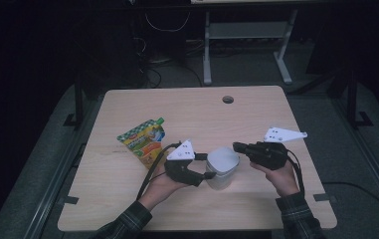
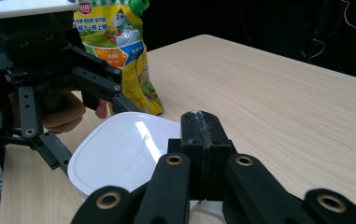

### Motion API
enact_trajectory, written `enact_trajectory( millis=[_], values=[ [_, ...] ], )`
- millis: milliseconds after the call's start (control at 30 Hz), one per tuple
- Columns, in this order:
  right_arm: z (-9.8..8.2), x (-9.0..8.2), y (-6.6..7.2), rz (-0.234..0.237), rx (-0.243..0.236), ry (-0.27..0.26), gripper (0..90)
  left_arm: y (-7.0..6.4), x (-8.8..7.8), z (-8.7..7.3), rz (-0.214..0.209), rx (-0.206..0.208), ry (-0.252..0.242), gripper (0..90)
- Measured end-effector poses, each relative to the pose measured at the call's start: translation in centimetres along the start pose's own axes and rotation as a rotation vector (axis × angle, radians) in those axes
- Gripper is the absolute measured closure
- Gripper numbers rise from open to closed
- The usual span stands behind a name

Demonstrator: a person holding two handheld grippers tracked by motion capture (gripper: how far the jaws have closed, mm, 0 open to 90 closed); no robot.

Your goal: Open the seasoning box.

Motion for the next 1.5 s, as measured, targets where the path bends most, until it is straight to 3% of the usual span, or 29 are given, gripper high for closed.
enact_trajectory(
  millis=[267,633,867,1133,1500],
  values=[
    [-0.1,-1.0,-0.1,-0.021,0.003,0.001,89.3,0.1,-0.4,0.4,0.003,0.002,-0.022,41.6],
    [-2.0,-2.8,0.4,-0.035,0.013,0.030,89.4,0.3,-0.6,0.9,0.014,0.003,-0.038,50.7],
    [-3.4,-3.0,2.2,0.006,0.011,0.059,89.4,0.5,-0.9,1.1,0.019,0.002,-0.049,59.2],
    [-4.2,-2.0,4.3,0.076,0.002,0.094,89.4,0.4,-1.0,1.1,0.011,0.000,-0.051,71.3],
    [-4.3,-0.6,5.5,0.104,0.000,0.094,89.5,0.2,-0.9,1.1,-0.024,-0.002,-0.048,89.6]
  ],
)
Point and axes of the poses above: each handheld gripper's, and its own axes: x roughly forward along the jaws, z roughly out of its top, y roughly to its left, the point moved 6 cm from there along x, roughly forward along the jaws, and after that the axes turned 1 degree about -y, right-handed, at the moved point
